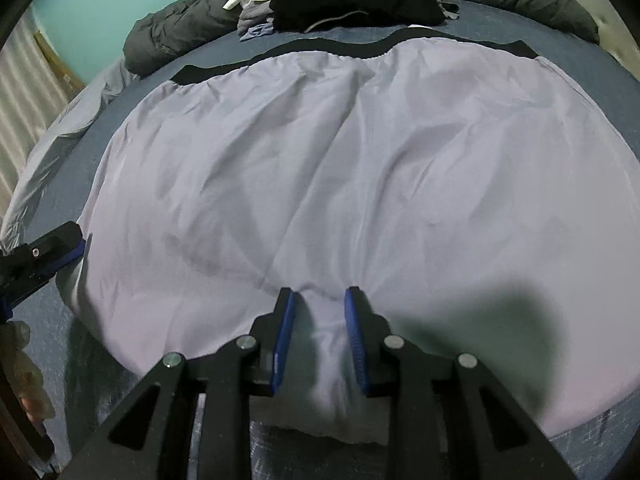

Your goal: Fold clothes

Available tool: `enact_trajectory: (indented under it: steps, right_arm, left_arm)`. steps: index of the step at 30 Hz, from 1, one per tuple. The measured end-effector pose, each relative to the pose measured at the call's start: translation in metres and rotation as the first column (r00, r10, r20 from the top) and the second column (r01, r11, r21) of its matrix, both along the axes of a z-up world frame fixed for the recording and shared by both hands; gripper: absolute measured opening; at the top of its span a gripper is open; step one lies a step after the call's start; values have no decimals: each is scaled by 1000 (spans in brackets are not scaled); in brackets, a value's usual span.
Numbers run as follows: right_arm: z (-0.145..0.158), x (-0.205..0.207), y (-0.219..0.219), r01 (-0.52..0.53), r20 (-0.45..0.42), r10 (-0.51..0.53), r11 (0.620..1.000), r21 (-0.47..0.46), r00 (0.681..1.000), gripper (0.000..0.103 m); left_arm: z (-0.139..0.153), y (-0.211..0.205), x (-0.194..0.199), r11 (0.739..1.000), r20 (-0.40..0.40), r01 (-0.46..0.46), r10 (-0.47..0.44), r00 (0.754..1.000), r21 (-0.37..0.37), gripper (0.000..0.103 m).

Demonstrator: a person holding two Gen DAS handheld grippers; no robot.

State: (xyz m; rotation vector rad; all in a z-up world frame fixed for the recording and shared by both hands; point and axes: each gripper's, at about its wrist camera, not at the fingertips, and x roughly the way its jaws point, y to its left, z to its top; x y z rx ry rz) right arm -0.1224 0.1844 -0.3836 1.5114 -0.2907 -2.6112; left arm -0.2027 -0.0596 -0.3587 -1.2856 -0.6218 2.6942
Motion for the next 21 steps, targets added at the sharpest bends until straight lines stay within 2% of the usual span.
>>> enact_trajectory:
  steps: [2, 4, 9, 15, 18, 21]
  right_arm:
    - [3, -2, -3, -10, 10, 10, 1000, 27, 1000, 25]
    - [10, -2, 1, 0, 23, 0, 1000, -1, 1000, 25]
    - [36, 20, 7, 0, -36, 0, 1000, -11, 999, 20]
    - [8, 35, 1, -17, 6, 17, 1000, 18, 1000, 3]
    - [1, 34, 0, -14, 3, 14, 999, 37, 1000, 3]
    - [10, 35, 1, -9, 7, 9, 1000, 27, 1000, 3]
  left_arm:
    - [1, -1, 0, 1000, 0, -1, 1, 1000, 0, 62]
    - [1, -1, 0, 1000, -1, -2, 2, 1000, -2, 62]
    - [2, -5, 1, 1000, -2, -7, 7, 1000, 5, 62]
    - [2, -7, 0, 1000, -1, -9, 9, 1000, 10, 62]
    - [3, -9, -1, 1000, -1, -11, 11, 1000, 9, 62]
    - [4, -10, -1, 1000, -2, -15, 15, 1000, 14, 62]
